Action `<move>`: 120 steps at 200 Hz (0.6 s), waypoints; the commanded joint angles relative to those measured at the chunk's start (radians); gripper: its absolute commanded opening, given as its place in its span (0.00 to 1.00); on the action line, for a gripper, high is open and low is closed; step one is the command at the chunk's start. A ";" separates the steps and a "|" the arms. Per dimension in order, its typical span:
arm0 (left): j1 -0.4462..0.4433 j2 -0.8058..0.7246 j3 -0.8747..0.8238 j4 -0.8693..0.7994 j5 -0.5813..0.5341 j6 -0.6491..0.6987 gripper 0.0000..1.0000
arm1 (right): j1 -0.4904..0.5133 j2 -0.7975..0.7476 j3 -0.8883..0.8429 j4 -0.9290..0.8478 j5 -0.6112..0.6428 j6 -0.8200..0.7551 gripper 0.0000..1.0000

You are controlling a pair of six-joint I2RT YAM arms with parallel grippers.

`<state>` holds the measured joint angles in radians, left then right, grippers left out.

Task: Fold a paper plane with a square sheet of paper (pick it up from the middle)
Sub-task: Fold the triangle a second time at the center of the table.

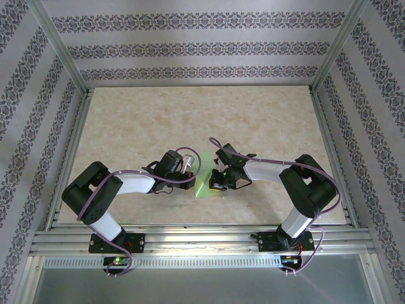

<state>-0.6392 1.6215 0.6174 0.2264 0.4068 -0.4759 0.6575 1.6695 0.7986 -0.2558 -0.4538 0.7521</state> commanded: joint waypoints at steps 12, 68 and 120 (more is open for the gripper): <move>0.015 0.002 0.014 0.034 0.000 0.020 0.00 | 0.010 0.023 -0.018 -0.082 0.032 -0.008 0.00; 0.015 -0.011 0.028 0.027 0.001 0.024 0.01 | 0.010 0.021 -0.018 -0.083 0.035 -0.005 0.00; 0.015 0.006 0.037 0.016 0.002 0.029 0.01 | 0.010 0.016 -0.022 -0.082 0.036 -0.002 0.01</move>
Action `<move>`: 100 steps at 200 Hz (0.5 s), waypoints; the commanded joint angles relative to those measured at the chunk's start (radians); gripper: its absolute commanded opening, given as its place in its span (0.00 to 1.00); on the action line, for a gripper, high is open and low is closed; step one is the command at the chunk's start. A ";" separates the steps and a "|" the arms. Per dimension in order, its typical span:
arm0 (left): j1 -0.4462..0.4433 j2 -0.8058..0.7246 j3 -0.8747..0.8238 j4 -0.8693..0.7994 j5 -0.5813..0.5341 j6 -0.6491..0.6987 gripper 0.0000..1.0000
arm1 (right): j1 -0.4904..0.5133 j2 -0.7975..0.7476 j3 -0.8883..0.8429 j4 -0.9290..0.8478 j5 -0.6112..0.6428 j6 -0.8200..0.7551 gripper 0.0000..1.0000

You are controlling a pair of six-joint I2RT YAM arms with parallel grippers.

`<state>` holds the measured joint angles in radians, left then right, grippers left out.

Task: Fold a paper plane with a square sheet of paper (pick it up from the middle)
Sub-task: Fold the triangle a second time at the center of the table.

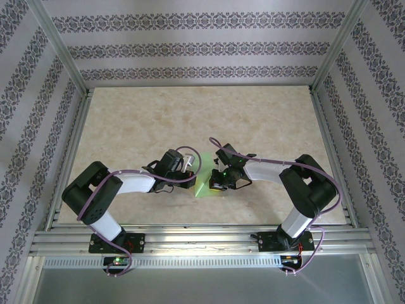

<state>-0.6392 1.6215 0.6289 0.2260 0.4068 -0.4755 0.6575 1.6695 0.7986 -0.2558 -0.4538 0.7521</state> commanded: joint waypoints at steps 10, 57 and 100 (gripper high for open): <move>0.015 0.010 0.025 0.015 0.001 0.028 0.01 | 0.008 0.016 -0.021 -0.080 0.036 -0.002 0.00; 0.015 0.032 0.029 0.003 -0.002 0.036 0.01 | 0.010 0.016 -0.019 -0.083 0.030 -0.005 0.00; 0.015 0.051 0.028 -0.012 -0.006 0.038 0.01 | 0.009 0.016 -0.019 -0.086 0.032 -0.007 0.01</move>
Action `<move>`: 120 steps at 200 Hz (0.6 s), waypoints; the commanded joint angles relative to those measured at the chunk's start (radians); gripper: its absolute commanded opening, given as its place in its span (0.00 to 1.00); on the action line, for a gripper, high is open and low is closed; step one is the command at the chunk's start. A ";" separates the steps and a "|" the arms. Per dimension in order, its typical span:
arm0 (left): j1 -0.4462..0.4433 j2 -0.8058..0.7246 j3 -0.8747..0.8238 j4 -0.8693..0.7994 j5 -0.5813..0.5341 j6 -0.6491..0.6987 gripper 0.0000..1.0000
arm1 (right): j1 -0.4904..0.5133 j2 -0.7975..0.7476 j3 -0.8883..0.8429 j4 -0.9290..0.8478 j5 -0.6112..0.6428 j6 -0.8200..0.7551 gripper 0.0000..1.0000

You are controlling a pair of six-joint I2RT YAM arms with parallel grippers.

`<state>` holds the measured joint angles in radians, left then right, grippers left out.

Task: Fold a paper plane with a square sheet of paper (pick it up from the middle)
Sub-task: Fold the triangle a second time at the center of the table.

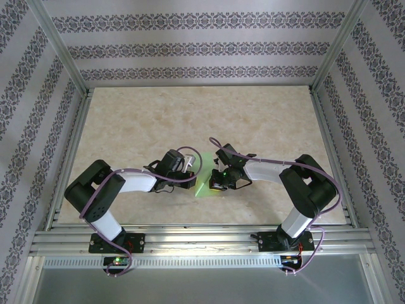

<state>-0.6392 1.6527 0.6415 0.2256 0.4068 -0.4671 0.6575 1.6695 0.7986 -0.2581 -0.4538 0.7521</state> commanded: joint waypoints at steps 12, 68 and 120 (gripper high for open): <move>0.014 0.017 0.010 -0.016 -0.010 0.028 0.01 | 0.009 0.017 -0.019 -0.083 0.034 -0.007 0.01; 0.015 0.005 -0.019 -0.014 -0.023 0.015 0.00 | -0.008 -0.055 -0.027 -0.012 0.033 0.048 0.05; 0.015 0.009 -0.018 -0.020 -0.020 0.017 0.00 | -0.048 -0.138 -0.107 0.307 -0.119 0.210 0.00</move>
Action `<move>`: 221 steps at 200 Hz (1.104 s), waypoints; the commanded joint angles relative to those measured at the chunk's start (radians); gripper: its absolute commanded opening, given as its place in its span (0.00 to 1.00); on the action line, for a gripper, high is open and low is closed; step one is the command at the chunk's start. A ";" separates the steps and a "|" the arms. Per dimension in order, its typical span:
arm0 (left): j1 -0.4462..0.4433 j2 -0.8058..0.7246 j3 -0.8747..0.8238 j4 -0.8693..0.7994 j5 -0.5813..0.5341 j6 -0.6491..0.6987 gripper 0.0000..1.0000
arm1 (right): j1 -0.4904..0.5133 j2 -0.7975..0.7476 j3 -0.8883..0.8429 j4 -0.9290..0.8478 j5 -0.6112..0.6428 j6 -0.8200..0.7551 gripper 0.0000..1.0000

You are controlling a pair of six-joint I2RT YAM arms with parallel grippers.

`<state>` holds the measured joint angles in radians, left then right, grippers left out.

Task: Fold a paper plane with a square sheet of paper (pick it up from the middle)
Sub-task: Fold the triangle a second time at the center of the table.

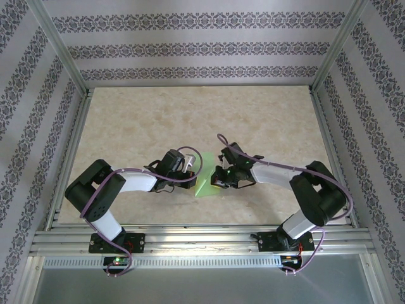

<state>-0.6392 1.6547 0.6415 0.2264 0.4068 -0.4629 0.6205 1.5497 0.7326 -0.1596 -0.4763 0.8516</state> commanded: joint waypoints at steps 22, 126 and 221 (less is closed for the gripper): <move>0.014 0.008 -0.017 -0.022 -0.021 0.013 0.00 | 0.001 0.041 -0.059 0.368 -0.145 0.200 0.00; 0.015 0.010 -0.013 -0.029 -0.008 0.018 0.00 | 0.034 0.161 -0.053 0.424 -0.119 0.228 0.00; 0.014 0.019 -0.006 -0.039 -0.008 0.026 0.00 | 0.022 0.212 -0.136 0.487 -0.102 0.243 0.00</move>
<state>-0.6392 1.6550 0.6415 0.2260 0.4076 -0.4580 0.6498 1.7309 0.6296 0.3130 -0.5926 1.0763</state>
